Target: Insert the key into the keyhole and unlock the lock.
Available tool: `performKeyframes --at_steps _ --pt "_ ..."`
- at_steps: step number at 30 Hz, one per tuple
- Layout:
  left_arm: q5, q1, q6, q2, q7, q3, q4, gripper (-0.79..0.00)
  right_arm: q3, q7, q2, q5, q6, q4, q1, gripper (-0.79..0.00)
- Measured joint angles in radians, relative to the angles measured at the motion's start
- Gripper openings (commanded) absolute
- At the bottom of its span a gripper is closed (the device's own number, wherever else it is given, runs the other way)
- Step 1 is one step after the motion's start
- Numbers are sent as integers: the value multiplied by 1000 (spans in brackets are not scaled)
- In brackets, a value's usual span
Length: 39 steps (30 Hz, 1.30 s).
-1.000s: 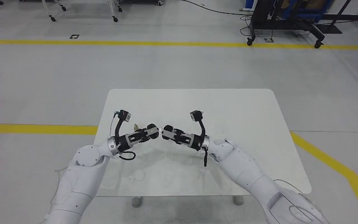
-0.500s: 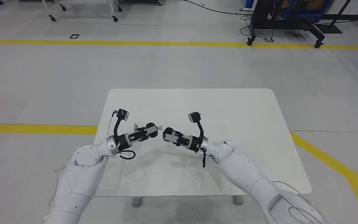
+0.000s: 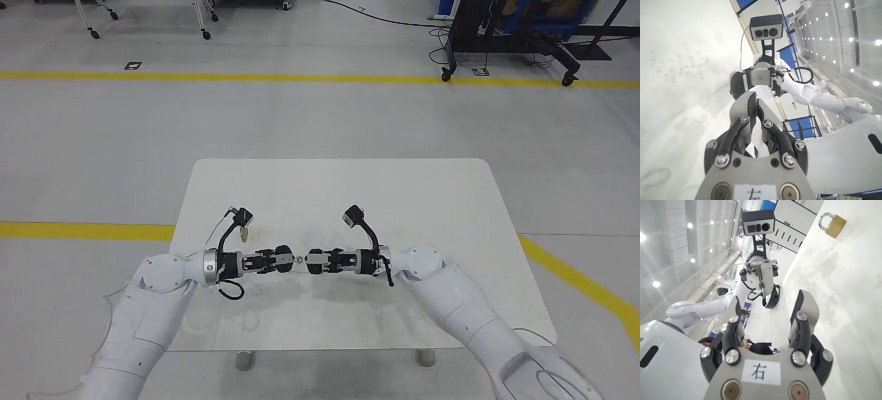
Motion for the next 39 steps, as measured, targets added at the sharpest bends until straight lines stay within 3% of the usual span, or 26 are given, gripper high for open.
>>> performKeyframes --at_steps 6,13,19,20,22,23,31,32,33,34,39 --pt "2 0 -5 3 -2 16 -7 -785 0 14 1 2 21 -33 -15 -456" --pt "-2 -1 -11 8 -10 29 -12 -785 3 20 2 1 32 -39 -18 -603" --pt "5 -1 -15 11 0 37 -16 -785 -2 26 -2 5 35 -38 -18 -628" --pt "8 -1 -17 12 3 41 -18 -785 -3 28 -3 7 34 -38 -18 -643" --pt "10 -1 -19 12 6 45 -19 -785 -5 33 -4 11 33 -37 -18 -763" --pt "12 -1 -20 13 10 48 -20 -785 -6 36 -5 14 32 -36 -18 -785" --pt "12 -1 -32 18 21 53 -23 -785 -4 49 -7 19 24 -24 -17 -785" --pt "14 -2 -32 20 18 54 -23 -671 -2 52 -6 19 22 -22 -18 -785" --pt "15 -3 -33 20 18 55 -23 -283 -1 53 -6 20 21 -22 -19 -785" --pt "16 -3 -35 21 19 55 -23 0 1 55 -5 20 20 -22 -21 -785" --pt "43 -1 -63 27 66 38 -23 0 20 69 3 23 -3 -17 -32 -785"
